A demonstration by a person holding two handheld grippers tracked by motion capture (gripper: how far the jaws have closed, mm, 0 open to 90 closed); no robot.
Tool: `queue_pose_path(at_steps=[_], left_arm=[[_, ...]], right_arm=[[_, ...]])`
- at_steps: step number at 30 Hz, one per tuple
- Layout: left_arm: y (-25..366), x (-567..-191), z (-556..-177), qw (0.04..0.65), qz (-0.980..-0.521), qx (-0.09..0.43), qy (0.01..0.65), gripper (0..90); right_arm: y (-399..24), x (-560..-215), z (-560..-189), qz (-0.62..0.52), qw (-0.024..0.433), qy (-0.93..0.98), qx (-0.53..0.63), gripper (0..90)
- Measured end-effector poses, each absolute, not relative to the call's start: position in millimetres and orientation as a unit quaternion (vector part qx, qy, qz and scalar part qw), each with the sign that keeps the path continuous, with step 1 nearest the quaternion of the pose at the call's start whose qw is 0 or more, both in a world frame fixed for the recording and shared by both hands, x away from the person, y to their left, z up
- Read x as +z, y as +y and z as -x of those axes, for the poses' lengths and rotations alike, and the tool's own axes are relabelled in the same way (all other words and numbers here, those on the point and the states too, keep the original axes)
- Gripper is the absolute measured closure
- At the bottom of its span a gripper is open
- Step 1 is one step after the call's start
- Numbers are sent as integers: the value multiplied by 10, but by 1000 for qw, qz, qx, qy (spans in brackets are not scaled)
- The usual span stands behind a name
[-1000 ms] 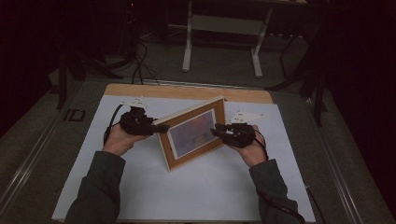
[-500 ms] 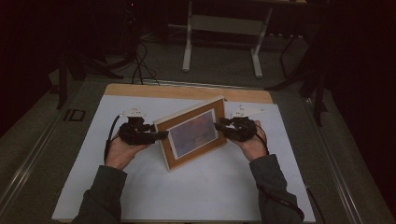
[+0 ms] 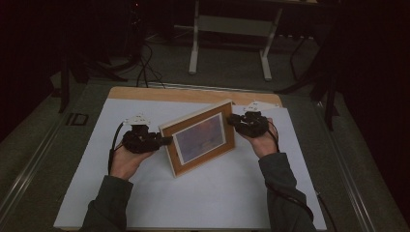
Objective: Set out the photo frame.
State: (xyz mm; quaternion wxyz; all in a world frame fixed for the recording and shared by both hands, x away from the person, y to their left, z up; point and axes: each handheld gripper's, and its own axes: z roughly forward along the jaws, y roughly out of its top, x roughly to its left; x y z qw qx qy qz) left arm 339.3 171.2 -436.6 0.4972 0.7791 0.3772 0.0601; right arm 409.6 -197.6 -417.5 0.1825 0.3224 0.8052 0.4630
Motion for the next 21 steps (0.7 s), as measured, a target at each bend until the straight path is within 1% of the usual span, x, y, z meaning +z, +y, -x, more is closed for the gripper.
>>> queue_pose_path(at_steps=[3,5,8,10,14,21], left_arm=[[1732,-4360,-3418,496,-785,53,368,699],[1743,-4349,-3432,492,-790,51,363,698],[1764,-4339,-3447,488,-791,54,365,698],[1776,-4338,-3455,487,-791,57,366,697],[1783,-4332,-3468,484,-790,63,370,695],[1792,-4320,-3476,478,-793,73,371,691]], right_arm=[[-2005,-4166,-4129,-332,188,798,466,769],[-2029,-4159,-4151,-339,193,793,468,770],[-2061,-4163,-4198,-348,182,788,475,755],[-2072,-4167,-4226,-353,181,786,474,698],[-2071,-4184,-4282,-357,173,785,475,613],[-2011,-4183,-4412,-341,137,794,484,471]])
